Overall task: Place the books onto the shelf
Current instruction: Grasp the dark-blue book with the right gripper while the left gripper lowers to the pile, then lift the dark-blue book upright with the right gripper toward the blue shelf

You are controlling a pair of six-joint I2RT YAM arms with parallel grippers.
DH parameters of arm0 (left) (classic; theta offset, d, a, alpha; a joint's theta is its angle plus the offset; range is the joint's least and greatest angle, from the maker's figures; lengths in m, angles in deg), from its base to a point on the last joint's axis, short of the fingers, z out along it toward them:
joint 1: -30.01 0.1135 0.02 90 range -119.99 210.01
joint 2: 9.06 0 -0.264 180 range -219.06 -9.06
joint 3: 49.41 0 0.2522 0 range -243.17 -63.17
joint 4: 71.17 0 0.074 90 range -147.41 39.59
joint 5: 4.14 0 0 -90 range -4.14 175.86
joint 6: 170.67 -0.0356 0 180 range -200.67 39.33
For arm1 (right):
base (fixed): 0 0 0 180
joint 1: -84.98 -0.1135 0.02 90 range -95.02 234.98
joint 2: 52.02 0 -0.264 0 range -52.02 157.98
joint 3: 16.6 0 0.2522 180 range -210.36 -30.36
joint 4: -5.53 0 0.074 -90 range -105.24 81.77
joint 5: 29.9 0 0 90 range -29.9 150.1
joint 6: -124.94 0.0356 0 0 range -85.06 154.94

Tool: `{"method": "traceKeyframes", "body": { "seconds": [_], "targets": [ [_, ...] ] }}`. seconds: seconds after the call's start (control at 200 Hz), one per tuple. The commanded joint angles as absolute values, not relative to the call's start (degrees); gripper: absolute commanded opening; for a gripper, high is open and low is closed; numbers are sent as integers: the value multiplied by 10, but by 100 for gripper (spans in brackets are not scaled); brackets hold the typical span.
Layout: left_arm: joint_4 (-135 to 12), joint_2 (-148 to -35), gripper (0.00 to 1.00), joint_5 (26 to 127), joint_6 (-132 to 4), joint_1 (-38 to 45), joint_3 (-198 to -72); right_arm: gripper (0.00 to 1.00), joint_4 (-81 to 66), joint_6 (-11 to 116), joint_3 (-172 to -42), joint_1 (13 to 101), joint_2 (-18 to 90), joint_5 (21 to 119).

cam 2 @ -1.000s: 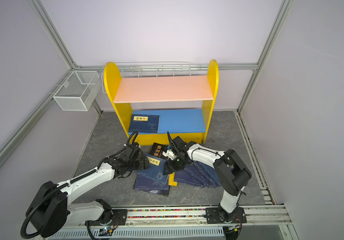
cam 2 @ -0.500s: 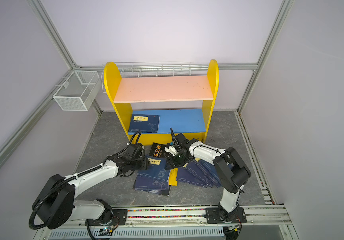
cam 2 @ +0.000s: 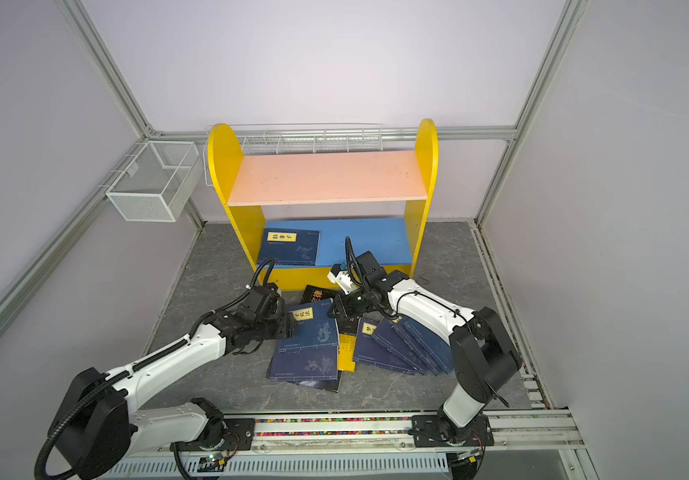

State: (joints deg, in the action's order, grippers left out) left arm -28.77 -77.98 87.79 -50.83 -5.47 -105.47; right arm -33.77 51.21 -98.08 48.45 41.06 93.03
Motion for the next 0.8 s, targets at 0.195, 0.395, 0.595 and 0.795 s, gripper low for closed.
{"method": "traceKeyframes", "body": {
  "seconds": [0.195, 0.395, 0.595, 0.795],
  "targets": [
    [-387, -609, 87, 719, -403, 105, -1017, 7, -247, 527, -994, 558, 302, 1060],
    [-565, -589, 91, 532, -320, 164, -939, 7, -109, 629, -957, 603, 270, 1134],
    [-736, -643, 91, 437, -257, 164, -908, 7, -44, 690, -957, 604, 272, 1164],
    [-792, -642, 86, 396, -273, 163, -909, 7, -47, 692, -947, 598, 276, 1162]
  ]
}}
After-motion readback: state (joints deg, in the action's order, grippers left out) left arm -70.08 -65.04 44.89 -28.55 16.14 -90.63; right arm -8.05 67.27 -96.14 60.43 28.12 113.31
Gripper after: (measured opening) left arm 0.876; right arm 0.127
